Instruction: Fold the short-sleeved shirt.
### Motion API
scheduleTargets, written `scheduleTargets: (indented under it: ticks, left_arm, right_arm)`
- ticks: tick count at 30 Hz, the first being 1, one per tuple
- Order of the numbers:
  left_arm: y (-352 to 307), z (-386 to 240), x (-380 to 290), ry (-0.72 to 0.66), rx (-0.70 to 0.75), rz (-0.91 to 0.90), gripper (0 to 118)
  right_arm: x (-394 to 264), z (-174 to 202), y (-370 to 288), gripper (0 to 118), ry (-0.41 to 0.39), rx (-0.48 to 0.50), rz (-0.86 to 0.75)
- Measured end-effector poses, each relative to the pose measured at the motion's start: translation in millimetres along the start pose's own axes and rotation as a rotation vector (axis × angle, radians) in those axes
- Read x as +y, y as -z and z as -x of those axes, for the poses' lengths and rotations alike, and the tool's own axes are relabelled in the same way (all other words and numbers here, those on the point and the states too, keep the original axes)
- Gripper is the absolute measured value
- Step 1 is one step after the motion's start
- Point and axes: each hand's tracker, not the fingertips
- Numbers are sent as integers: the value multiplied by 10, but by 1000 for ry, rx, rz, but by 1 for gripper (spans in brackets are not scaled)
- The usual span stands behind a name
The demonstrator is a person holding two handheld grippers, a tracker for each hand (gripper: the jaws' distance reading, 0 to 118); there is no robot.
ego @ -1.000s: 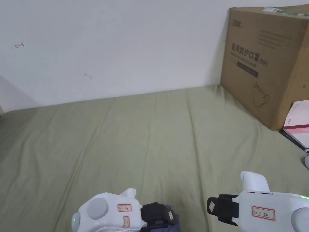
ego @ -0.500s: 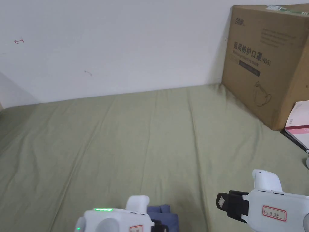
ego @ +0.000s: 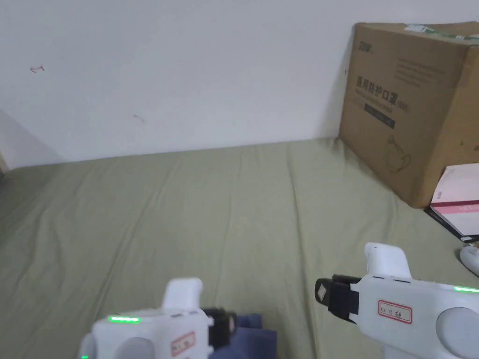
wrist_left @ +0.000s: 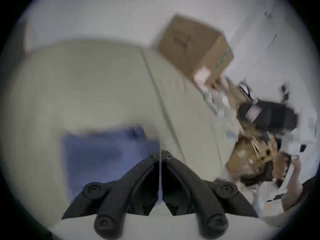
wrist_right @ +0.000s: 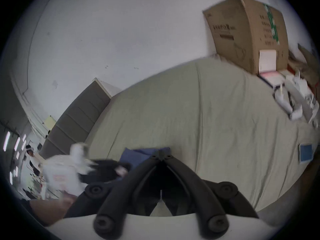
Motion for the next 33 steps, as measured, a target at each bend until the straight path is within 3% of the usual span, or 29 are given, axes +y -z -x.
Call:
scheduleTargets:
  ticks: [5, 8, 10, 12, 13, 15, 17, 27, 30, 33]
  left_arm:
    - [-1095, -79, 579, 122, 243, -470, 2]
    - [-1316, -98, 649, 234, 414, -588, 2]
    - [-1331, -55, 591, 254, 434, -610, 2]
    - [-1246, -67, 464, 297, 625, -592, 2]
    - [-1242, -47, 405, 298, 652, -587, 2]
    - [-1235, -1, 304, 254, 561, -573, 2]
    - [-1179, -37, 240, 252, 575, -567, 2]
    - [-1130, -66, 231, 174, 533, -555, 2]
    - [-1145, -5, 185, 145, 467, -526, 2]
    - [-1113, 123, 76, 78, 355, -440, 2]
  right_arm:
    - [250, 373, -246, 0, -153, -54, -308]
    - [286, 523, -259, 0, -256, -121, -496]
    - [256, 560, -163, 0, -322, -173, -564]
    - [220, 573, -61, 0, -333, -246, -556]
    - [196, 578, -55, 0, -317, -267, -568]
    - [177, 610, -101, 0, -280, -284, -569]
    - [162, 620, -130, 0, -252, -288, -592]
    - [215, 568, -165, 0, -257, -303, -554]
    - [117, 467, -120, 0, -227, -179, -541]
    - [-75, 313, 182, 0, -174, -98, -370]
